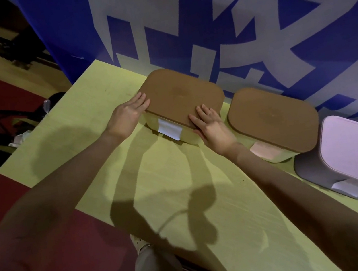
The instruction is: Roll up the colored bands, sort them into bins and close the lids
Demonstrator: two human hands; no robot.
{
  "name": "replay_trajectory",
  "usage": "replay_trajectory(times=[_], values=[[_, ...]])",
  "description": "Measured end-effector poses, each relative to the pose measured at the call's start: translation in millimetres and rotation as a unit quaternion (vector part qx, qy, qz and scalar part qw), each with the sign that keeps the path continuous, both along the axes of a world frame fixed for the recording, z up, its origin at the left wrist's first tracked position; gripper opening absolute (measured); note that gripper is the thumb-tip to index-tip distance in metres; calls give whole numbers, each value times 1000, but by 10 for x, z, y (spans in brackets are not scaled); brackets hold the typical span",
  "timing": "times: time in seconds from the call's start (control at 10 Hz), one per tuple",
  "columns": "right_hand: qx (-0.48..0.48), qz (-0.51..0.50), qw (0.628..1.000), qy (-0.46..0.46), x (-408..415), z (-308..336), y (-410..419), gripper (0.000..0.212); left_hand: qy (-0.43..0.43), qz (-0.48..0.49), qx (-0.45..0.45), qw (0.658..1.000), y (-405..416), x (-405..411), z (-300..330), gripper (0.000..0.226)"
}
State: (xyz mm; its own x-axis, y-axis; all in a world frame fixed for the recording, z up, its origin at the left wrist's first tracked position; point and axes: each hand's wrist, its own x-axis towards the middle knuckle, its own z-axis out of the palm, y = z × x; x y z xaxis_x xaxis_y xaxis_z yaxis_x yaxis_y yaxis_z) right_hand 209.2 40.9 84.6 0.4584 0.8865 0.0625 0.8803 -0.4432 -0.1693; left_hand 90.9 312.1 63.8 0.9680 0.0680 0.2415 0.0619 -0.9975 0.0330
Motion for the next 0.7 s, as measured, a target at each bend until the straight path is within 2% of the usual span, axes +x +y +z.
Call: replay_trajectory(times=[0.3,0.5,0.6,0.7], values=[[-33,-39,998,25,304,147,60,42,35,33,-6,999,-104,370,97,55],[-63,-41,996,48,283,211,26,51,33,65,-10,997,-212,329,145,47],[-65,-23,995,69,295,294,-91,61,28,82,-52,995,-310,338,192,52],[-19,-45,996,71,253,419,-327,60,74,105,-95,987,-387,347,299,63]])
